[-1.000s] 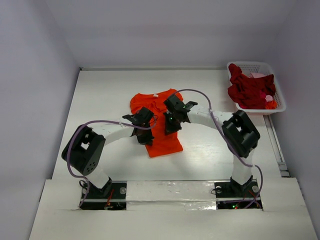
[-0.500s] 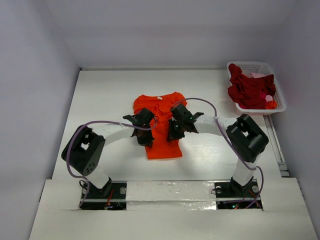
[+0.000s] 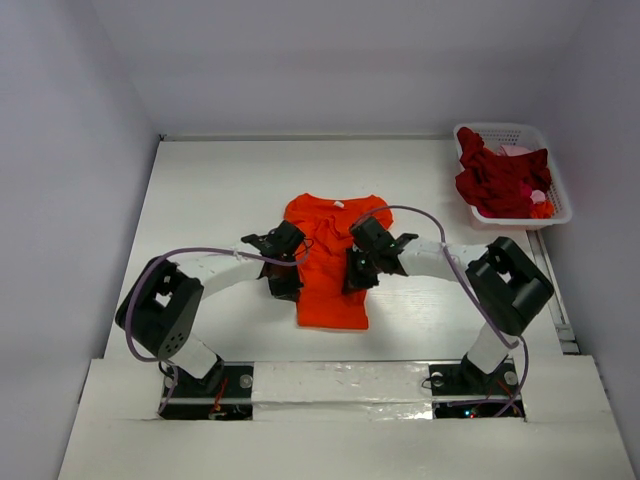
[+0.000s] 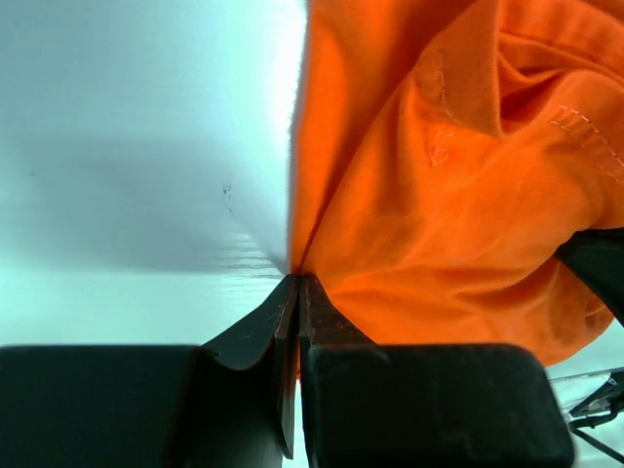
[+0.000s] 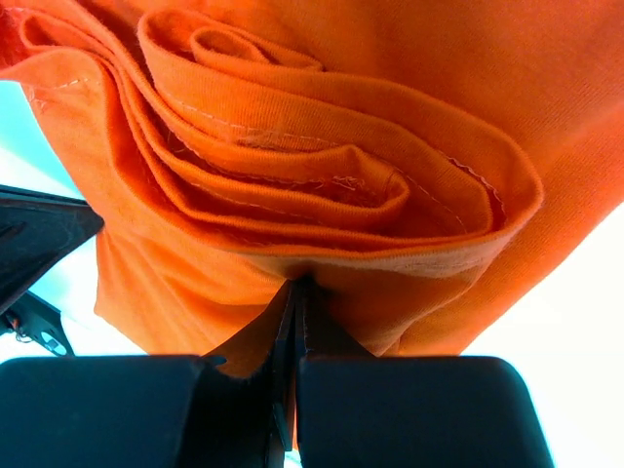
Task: Fold and stack the t-shirts
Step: Grab one side of the 2/3 rectangular tshirt with both arms
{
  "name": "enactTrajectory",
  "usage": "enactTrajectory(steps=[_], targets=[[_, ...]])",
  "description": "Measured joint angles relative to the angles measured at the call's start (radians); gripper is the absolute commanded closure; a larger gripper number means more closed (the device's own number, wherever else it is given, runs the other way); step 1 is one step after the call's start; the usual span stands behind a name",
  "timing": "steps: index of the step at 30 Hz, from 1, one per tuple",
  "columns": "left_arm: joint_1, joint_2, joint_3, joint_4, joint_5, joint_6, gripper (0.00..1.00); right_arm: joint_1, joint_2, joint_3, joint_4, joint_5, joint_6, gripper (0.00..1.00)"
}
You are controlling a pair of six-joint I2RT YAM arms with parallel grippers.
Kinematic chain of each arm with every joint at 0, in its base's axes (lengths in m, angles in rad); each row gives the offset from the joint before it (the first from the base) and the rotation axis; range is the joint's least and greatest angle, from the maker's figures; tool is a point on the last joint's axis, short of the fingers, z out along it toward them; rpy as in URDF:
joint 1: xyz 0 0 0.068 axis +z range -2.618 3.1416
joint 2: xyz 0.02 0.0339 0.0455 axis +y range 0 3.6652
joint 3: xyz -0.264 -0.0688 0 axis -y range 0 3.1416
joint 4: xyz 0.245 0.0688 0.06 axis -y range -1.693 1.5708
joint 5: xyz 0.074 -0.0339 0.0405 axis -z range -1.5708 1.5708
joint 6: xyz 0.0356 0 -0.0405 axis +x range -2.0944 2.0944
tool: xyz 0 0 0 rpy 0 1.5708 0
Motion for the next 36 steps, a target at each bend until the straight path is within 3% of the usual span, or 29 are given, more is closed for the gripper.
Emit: enactTrajectory(steps=[10, 17, 20, 21, 23, 25, 26, 27, 28, 30, 34, 35, 36], targets=[[0.0, -0.006, -0.001, -0.014, 0.001, 0.0, 1.0, 0.0, 0.011, 0.036, -0.068, -0.002, -0.005, 1.0], [0.0, -0.11, 0.005, -0.053, -0.031, -0.016, 0.99, 0.0, 0.015, 0.061, -0.11, -0.003, -0.018, 1.0], [0.0, -0.168, 0.052, -0.079, -0.08, -0.014, 0.89, 0.0, 0.012, 0.093, -0.151, 0.013, -0.021, 1.0], [0.0, -0.181, 0.079, -0.08, -0.1, -0.01, 0.79, 0.0, 0.005, 0.111, -0.173, 0.026, -0.025, 1.0], [0.002, -0.203, 0.136, -0.067, -0.143, 0.011, 0.71, 0.0, -0.019, 0.161, -0.227, 0.059, -0.035, 0.85], [0.009, -0.222, 0.192, -0.035, -0.192, 0.042, 0.51, 0.0, -0.042, 0.246, -0.283, 0.105, -0.056, 0.7], [0.015, -0.226, 0.22, -0.012, -0.214, 0.058, 0.42, 0.0, -0.051, 0.297, -0.303, 0.129, -0.067, 0.45], [0.023, -0.227, 0.244, 0.009, -0.232, 0.077, 0.26, 0.0, -0.058, 0.355, -0.32, 0.153, -0.076, 0.34], [0.038, -0.22, 0.271, 0.031, -0.244, 0.095, 0.19, -0.005, -0.058, 0.418, -0.336, 0.177, -0.095, 0.22], [0.081, -0.186, 0.328, 0.063, -0.253, 0.121, 0.11, -0.017, -0.058, 0.518, -0.342, 0.213, -0.123, 0.13], [0.203, -0.054, 0.425, 0.117, -0.225, 0.159, 0.12, -0.109, -0.055, 0.615, -0.341, 0.262, -0.154, 0.12], [0.242, -0.025, 0.431, 0.131, -0.208, 0.164, 0.18, -0.148, -0.045, 0.634, -0.354, 0.272, -0.16, 0.14], [0.269, -0.004, 0.431, 0.14, -0.196, 0.167, 0.35, -0.185, -0.031, 0.652, -0.357, 0.287, -0.166, 0.16]])
